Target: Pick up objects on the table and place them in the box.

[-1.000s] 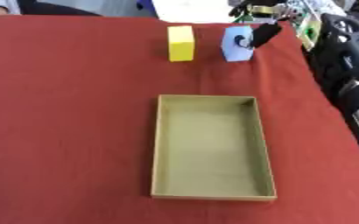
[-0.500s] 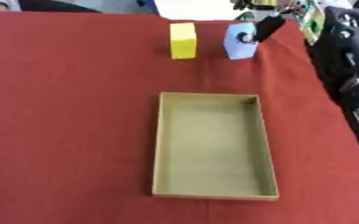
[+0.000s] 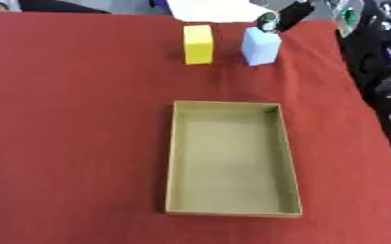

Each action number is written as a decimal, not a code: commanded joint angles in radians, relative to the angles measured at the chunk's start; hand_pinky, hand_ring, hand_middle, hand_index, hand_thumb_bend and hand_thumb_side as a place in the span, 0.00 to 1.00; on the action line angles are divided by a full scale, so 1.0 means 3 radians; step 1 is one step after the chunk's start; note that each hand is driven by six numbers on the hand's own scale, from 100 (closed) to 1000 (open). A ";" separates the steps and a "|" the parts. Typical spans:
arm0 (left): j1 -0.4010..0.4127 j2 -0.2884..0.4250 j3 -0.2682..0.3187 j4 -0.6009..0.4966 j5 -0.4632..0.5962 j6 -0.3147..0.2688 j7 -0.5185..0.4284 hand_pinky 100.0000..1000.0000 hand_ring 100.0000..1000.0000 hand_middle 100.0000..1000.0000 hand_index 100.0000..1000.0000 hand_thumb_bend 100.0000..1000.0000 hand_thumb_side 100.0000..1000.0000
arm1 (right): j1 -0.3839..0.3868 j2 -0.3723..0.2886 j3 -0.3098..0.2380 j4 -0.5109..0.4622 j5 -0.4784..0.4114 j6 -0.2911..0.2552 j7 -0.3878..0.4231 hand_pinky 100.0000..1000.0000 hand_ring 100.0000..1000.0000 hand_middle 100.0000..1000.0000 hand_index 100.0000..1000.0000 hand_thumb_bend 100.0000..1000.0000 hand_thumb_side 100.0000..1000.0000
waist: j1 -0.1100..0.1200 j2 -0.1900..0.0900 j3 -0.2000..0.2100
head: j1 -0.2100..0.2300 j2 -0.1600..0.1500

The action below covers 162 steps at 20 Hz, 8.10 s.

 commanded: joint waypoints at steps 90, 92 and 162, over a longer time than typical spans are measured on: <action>-0.0002 0.0050 -0.0014 -0.0046 0.0056 0.0006 -0.0094 0.79 0.66 0.63 0.77 0.13 0.71 | 0.1312 -0.1132 0.1981 -0.3125 -0.2172 -0.0517 -0.0139 0.73 0.65 0.51 0.72 0.01 0.37 | 0.0040 -0.0160 -0.0168 | 0.0141 0.0107; -0.0003 0.0046 -0.0014 -0.0046 0.0058 0.0006 -0.0093 0.79 0.66 0.63 0.77 0.13 0.71 | 0.1352 -0.1112 0.2040 -0.3142 -0.2121 -0.0575 -0.0145 0.73 0.65 0.52 0.72 0.01 0.37 | 0.0040 -0.0155 -0.0166 | 0.0138 0.0110; -0.0204 0.0449 -0.0057 -0.0046 0.0046 0.0026 -0.0111 0.79 0.67 0.64 0.78 0.13 0.68 | 0.1851 -0.1108 0.0986 -0.3751 -0.1941 -0.0193 -0.1156 0.79 0.77 0.68 0.89 0.11 0.70 | 0.0090 -0.0070 -0.0211 | 0.0226 0.0031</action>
